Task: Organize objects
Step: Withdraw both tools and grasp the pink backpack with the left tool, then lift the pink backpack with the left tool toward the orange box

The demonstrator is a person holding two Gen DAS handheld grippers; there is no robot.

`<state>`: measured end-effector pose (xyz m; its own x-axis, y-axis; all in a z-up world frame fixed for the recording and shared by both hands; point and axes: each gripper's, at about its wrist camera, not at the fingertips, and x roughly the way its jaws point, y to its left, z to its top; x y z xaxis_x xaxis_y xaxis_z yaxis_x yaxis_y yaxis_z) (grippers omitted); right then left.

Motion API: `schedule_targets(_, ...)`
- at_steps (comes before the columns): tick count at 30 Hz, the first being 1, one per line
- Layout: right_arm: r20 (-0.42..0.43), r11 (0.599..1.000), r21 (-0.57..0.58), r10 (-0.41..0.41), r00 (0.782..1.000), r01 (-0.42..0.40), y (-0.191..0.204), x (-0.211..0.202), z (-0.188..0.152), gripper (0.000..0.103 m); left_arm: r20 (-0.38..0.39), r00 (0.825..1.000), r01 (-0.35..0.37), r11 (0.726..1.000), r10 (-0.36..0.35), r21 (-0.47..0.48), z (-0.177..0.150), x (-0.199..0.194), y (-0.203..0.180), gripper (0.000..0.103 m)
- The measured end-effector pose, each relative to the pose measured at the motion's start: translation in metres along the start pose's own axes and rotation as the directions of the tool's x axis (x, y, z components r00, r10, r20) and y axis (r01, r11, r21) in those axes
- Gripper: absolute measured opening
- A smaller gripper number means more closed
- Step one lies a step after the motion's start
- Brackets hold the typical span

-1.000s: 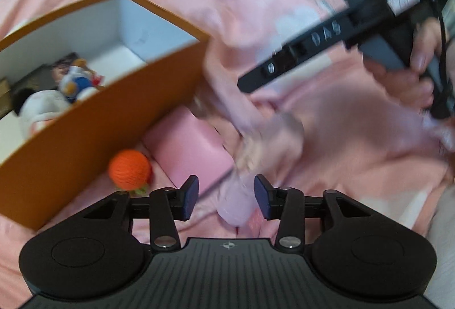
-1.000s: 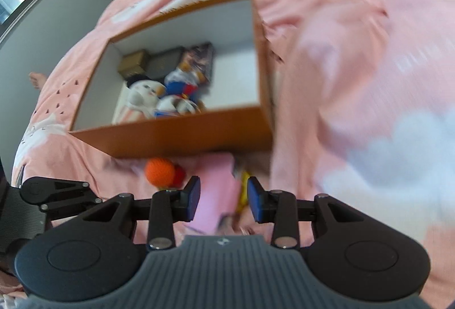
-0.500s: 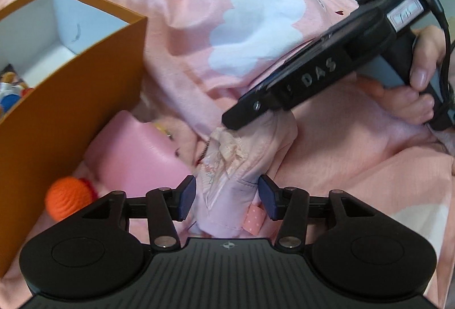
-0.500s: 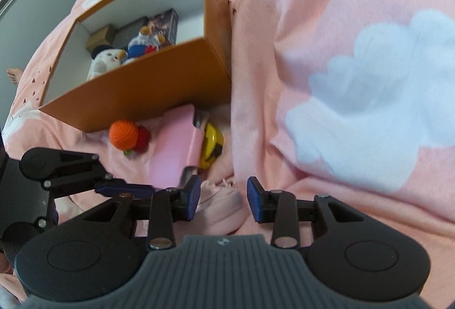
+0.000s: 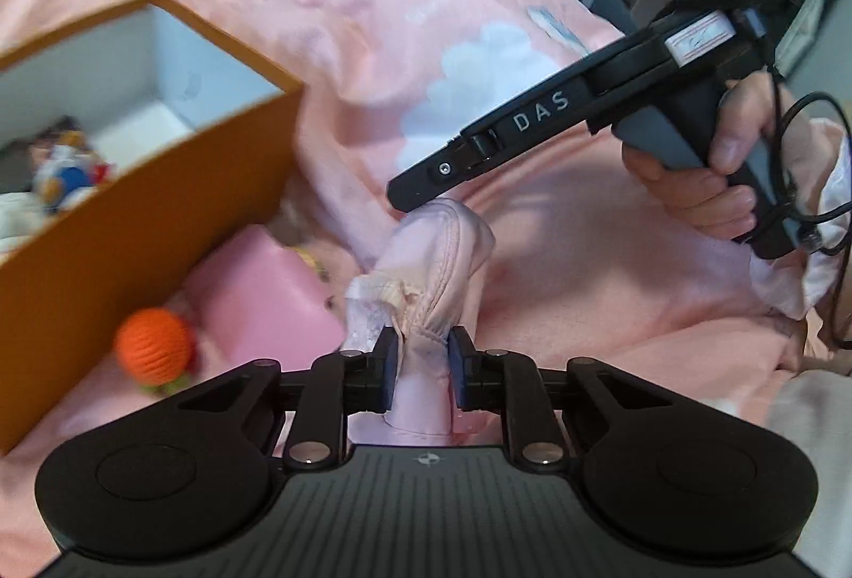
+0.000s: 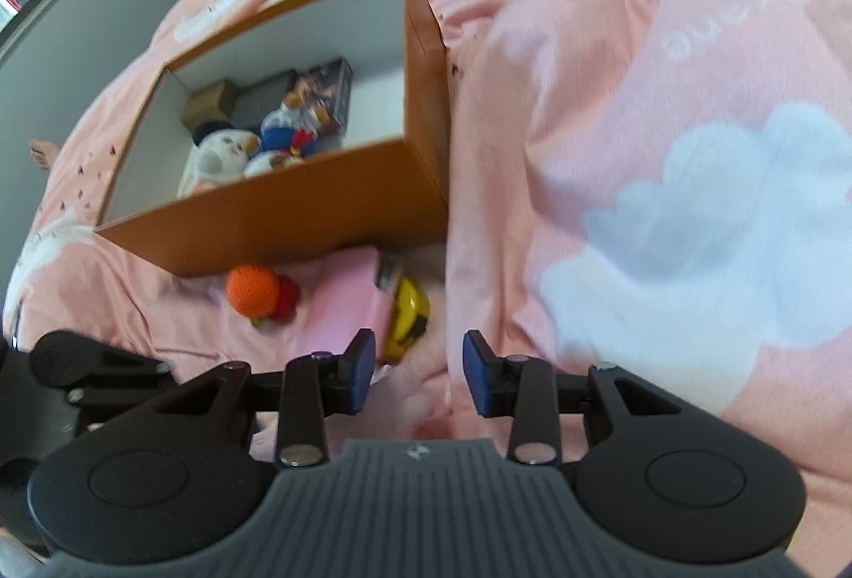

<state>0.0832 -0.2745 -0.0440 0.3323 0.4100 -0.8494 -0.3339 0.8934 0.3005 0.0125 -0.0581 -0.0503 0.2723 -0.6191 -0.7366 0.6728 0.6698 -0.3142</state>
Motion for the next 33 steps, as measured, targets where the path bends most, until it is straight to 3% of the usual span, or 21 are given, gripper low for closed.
schedule_targets(4, -0.003, 0.999, -0.020, 0.044, 0.999, -0.044, 0.009, 0.004, 0.008, 0.039, 0.043, 0.994, -0.101, 0.992, 0.104, -0.069, -0.010, -0.035, -0.001, 0.022)
schedule_targets(7, -0.025, 0.997, -0.029, 0.076, 0.997, -0.076, 0.017, 0.014, 0.011, 0.039, 0.038, 0.976, -0.209, 0.968, 0.216, -0.138, -0.013, -0.054, 0.005, 0.022)
schedule_targets(10, -0.049, 0.994, -0.038, 0.098, 0.994, -0.100, 0.025, 0.027, 0.012, 0.039, -0.019, 0.943, -0.323, 0.906, 0.331, -0.273, -0.016, -0.067, 0.025, 0.022)
schedule_targets(14, -0.083, 0.994, -0.040, 0.103, 0.991, -0.107, 0.033, 0.049, 0.012, 0.041, -0.087, 0.891, -0.446, 0.821, 0.446, -0.356, -0.019, -0.067, 0.047, 0.022)
schedule_targets(16, -0.094, 0.995, -0.046, 0.085, 0.992, -0.090, 0.034, 0.059, 0.012, 0.048, -0.105, 0.878, -0.472, 0.804, 0.468, -0.362, -0.020, -0.063, 0.053, 0.022)
schedule_targets(20, -0.127, 0.997, -0.026, 0.075, 0.989, -0.079, 0.030, 0.077, 0.011, 0.048, -0.118, 0.896, -0.440, 0.814, 0.429, -0.380, -0.019, -0.044, 0.061, 0.025)
schedule_targets(24, -0.134, 0.996, 0.003, 0.084, 0.987, -0.085, 0.023, 0.087, 0.011, 0.048, -0.110, 0.944, -0.327, 0.835, 0.312, -0.442, -0.026, -0.037, 0.071, 0.034)
schedule_targets(26, -0.140, 0.995, 0.021, 0.098, 0.985, -0.096, 0.020, 0.092, 0.012, 0.047, -0.096, 0.959, -0.280, 0.837, 0.267, -0.470, -0.029, -0.036, 0.076, 0.041)
schedule_targets(29, -0.151, 0.993, 0.040, 0.118, 0.982, -0.113, 0.018, 0.100, 0.013, 0.044, -0.081, 0.962, -0.266, 0.838, 0.260, -0.477, -0.030, -0.041, 0.076, 0.058)
schedule_targets(33, -0.155, 0.992, 0.044, 0.127, 0.980, -0.121, 0.017, 0.106, 0.014, 0.044, -0.054, 0.951, -0.294, 0.839, 0.304, -0.458, -0.028, -0.056, 0.078, 0.063)
